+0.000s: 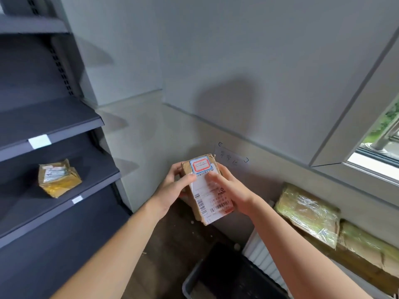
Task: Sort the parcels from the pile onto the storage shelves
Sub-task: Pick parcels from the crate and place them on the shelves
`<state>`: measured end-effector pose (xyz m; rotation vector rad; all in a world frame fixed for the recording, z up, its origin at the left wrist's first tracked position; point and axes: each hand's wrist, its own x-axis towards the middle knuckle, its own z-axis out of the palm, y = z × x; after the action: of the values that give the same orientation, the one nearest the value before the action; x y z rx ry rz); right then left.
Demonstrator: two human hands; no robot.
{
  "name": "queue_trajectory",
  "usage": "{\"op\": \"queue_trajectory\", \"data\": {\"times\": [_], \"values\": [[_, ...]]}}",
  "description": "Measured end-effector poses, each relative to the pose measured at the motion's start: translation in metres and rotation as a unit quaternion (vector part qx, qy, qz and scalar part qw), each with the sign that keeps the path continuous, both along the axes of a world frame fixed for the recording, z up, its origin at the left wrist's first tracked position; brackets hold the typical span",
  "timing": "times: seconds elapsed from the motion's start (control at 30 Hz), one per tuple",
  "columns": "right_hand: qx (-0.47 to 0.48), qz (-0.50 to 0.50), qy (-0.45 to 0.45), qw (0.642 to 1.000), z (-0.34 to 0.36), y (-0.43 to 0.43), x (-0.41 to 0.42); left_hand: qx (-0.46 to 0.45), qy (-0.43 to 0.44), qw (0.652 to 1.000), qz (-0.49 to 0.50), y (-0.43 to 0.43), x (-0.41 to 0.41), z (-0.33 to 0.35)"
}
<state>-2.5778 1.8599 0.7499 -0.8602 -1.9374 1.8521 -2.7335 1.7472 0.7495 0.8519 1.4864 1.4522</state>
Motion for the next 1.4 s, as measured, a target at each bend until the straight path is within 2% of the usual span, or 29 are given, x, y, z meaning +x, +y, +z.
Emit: {"op": "queue_trajectory", "data": {"times": [0.1, 0.27, 0.43, 0.6, 0.7, 0.8, 0.87, 0.93, 0.97, 1.03, 1.07, 1.13, 1.23, 1.4], "values": [[0.006, 0.025, 0.005, 1.0, 0.012, -0.001, -0.01, -0.014, 0.057, 0.998, 0.012, -0.007, -0.009, 0.017], [0.117, 0.024, 0.001, 0.993, 0.047, -0.004, -0.033, -0.086, 0.204, 0.974, -0.045, -0.029, -0.023, 0.051], [0.167, 0.135, -0.078, 0.974, 0.073, -0.019, -0.061, -0.134, 0.282, 0.945, -0.103, -0.046, -0.037, 0.082], [0.16, 0.218, -0.12, 0.955, 0.099, -0.037, -0.094, -0.137, 0.338, 0.921, -0.137, -0.062, -0.073, 0.111], [0.167, 0.138, -0.118, 0.969, 0.108, -0.047, -0.119, -0.089, 0.354, 0.928, -0.072, -0.073, -0.101, 0.12], [0.152, 0.021, -0.084, 0.985, 0.114, -0.054, -0.149, -0.102, 0.465, 0.877, 0.059, -0.083, -0.136, 0.121], [0.106, -0.03, -0.048, 0.993, 0.118, -0.059, -0.169, -0.107, 0.495, 0.846, 0.168, -0.092, -0.159, 0.121], [0.08, -0.061, -0.01, 0.995, 0.124, -0.064, -0.187, -0.114, 0.466, 0.848, 0.224, -0.101, -0.178, 0.12], [0.069, -0.072, 0.005, 0.995, 0.127, -0.066, -0.196, -0.123, 0.415, 0.873, 0.227, -0.103, -0.187, 0.118], [0.044, -0.076, 0.034, 0.996, 0.13, -0.074, -0.214, -0.127, 0.246, 0.939, 0.205, -0.106, -0.2, 0.115], [0.031, -0.074, 0.046, 0.996, 0.13, -0.078, -0.222, -0.11, 0.158, 0.961, 0.197, -0.106, -0.203, 0.114], [0.006, -0.072, 0.061, 0.996, 0.128, -0.087, -0.238, -0.07, 0.043, 0.982, 0.169, -0.104, -0.204, 0.112], [-0.027, -0.073, 0.088, 0.993, 0.121, -0.099, -0.252, -0.015, -0.01, 0.988, 0.152, -0.099, -0.199, 0.107], [-0.013, -0.043, 0.088, 0.995, 0.12, -0.094, -0.257, 0.023, -0.025, 0.986, 0.16, -0.094, -0.2, 0.105]]}}
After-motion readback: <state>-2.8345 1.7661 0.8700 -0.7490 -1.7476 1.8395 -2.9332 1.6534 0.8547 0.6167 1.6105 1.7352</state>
